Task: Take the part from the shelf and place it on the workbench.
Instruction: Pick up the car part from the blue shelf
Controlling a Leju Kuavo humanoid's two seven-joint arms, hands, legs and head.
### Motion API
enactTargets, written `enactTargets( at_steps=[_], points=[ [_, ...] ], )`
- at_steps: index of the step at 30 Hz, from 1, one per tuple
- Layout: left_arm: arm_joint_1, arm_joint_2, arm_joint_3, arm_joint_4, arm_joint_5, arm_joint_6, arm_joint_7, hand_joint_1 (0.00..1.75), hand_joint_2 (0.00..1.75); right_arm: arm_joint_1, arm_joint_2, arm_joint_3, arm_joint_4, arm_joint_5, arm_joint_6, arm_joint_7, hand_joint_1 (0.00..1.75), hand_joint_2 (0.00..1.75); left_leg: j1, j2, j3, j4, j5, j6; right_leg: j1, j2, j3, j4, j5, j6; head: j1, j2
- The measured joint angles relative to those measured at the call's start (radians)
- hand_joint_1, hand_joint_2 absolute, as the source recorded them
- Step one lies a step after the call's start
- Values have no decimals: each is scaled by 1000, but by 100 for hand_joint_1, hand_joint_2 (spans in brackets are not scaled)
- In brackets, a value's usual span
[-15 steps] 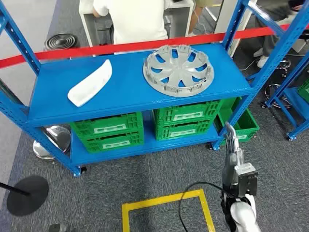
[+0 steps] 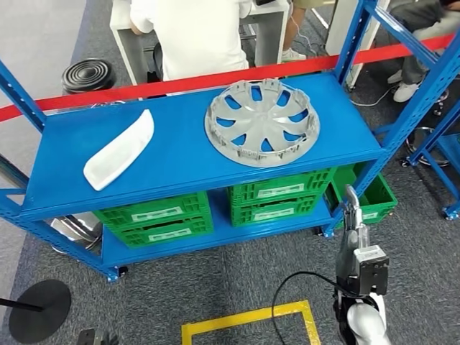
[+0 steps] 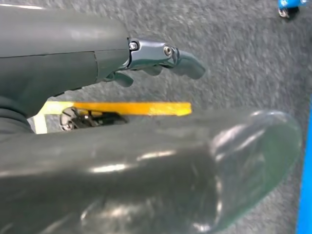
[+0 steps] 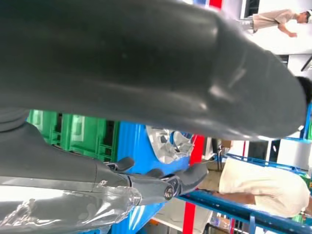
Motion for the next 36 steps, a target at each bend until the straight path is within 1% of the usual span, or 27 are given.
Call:
enactTargets(
  at_steps=[1,2,3,4,5,6,8,9,10,12,16,18,19,20,21,22,23,24,25,26,27,30,31,32,34,35,36],
  points=[
    [0,-1,0,0,0,0,0,0,0,0,0,0,0,0,0,0,0,0,0,0,-45,60,-22,-3,0,1,12,-5,-8,-2,0,0],
    [1,-1,-1,0,0,0,0,0,0,1,0,0,0,0,0,0,0,0,0,0,-86,105,-58,-4,0,2,25,-8,-18,-4,0,0],
    [2,-1,-1,0,0,-1,0,0,0,2,0,0,0,0,0,0,0,0,1,0,-120,131,-93,-4,0,4,40,-10,-29,-4,-1,0],
    [3,-1,-2,0,-1,-1,0,0,0,3,0,0,0,1,0,0,0,0,1,0,-141,133,-115,-3,0,6,56,-11,-41,-5,0,0],
    [4,0,-2,0,-1,-1,-1,0,0,3,0,0,0,2,0,0,0,0,0,0,-150,112,-110,-2,0,8,73,-11,-54,-5,0,0],
    [4,0,-3,0,-1,-1,-1,0,0,3,0,0,0,3,0,0,0,0,1,0,-149,69,-75,1,0,9,91,-11,-66,-3,-1,0],
    [6,1,-3,0,-2,0,-2,0,0,2,0,1,0,7,1,-5,0,0,0,1,-142,-51,61,6,2,11,116,-7,-91,3,-2,0],
    [8,1,-3,0,-2,0,-2,0,0,1,0,3,0,10,3,-11,0,0,0,1,-141,-97,120,9,4,13,124,-4,-102,7,-3,0],
    [9,1,-4,0,-3,1,-2,0,0,0,0,4,-1,13,5,-16,0,0,0,1,-143,-126,158,11,7,14,126,-1,-111,10,-4,0],
    [10,2,-4,0,-3,2,-1,0,0,-2,0,5,-3,15,7,-23,0,0,-1,1,-145,-134,171,14,9,16,129,2,-119,14,-5,0],
    [10,2,-4,0,-4,3,0,0,0,-2,0,6,-4,17,7,-27,0,0,-1,1,-144,-132,172,15,9,17,129,2,-122,15,-3,0],
    [10,2,-5,0,-8,6,6,0,0,-2,0,11,-18,22,11,-53,0,0,-3,1,-142,-128,168,21,8,17,133,-2,-131,21,-1,0],
    [9,1,-6,0,-12,9,13,0,0,-3,0,18,-38,26,14,-74,0,0,-2,0,-139,-129,165,27,7,16,137,-4,-138,26,1,0],
    [7,2,-9,0,-18,14,24,0,0,-5,1,31,-73,30,16,-98,0,0,-1,0,-130,-129,154,36,6,12,97,73,-174,35,1,0],
    [5,2,-14,0,-26,20,37,0,0,-7,1,45,-110,34,16,-121,0,44,2,-1,-116,-131,142,43,5,9,52,143,-191,41,2,0],
    [4,3,-18,0,-34,27,54,0,0,-11,1,64,-152,40,17,-142,0,87,4,-3,-99,-132,129,48,5,5,12,195,-192,47,3,0],
    [5,4,-23,0,-42,34,70,0,0,-16,0,81,-186,48,17,-152,0,131,4,-4,-82,-132,114,50,4,3,-24,223,-174,49,3,0],
    [6,4,-27,0,-49,39,85,0,0,-26,-2,99,-208,60,19,-152,0,175,4,-6,-70,-132,106,46,4,2,-9,153,-115,46,4,0],
    [5,4,-31,0,-55,41,97,0,0,-42,-6,119,-223,75,23,-138,0,175,2,-6,-62,-131,100,41,5,3,13,88,-76,43,4,0],
    [4,5,-35,0,-62,42,108,0,0,-61,-11,142,-232,90,30,-114,0,175,1,-6,-58,-130,96,36,5,3,28,43,-52,38,3,0],
    [3,6,-39,0,-68,43,120,0,0,-84,-17,168,-236,106,39,-88,0,175,-1,-5,-56,-131,94,31,6,5,36,21,-44,33,2,0],
    [1,8,-53,0,-85,45,145,0,0,-153,-37,239,-227,131,64,-35,0,175,-1,-5,-55,-132,91,17,6,7,38,14,-45,13,-1,0],
    [1,8,-57,0,-88,45,150,0,0,-173,-43,257,-222,134,71,-25,0,175,0,-5,-62,-117,78,12,4,5,39,12,-43,6,-2,0],
    [1,8,-61,0,-91,45,156,0,0,-191,-47,274,-215,139,79,-14,0,175,0,-4,-77,-83,56,6,2,4,41,9,-41,1,-3,0],
    [1,7,-68,0,-100,44,171,0,0,-227,-56,307,-189,155,103,18,0,175,2,-4,-136,39,-5,-1,1,2,41,8,-40,-5,-6,0],
    [2,7,-71,0,-104,44,179,0,0,-246,-61,325,-169,169,113,35,0,175,2,-4,-166,100,-27,-3,1,2,40,8,-40,-6,-6,0],
    [2,7,-74,0,-108,44,187,0,0,-265,-65,344,-145,185,121,52,0,175,2,-4,-186,136,-32,-4,1,3,40,8,-41,-6,-6,0]
  ],
)
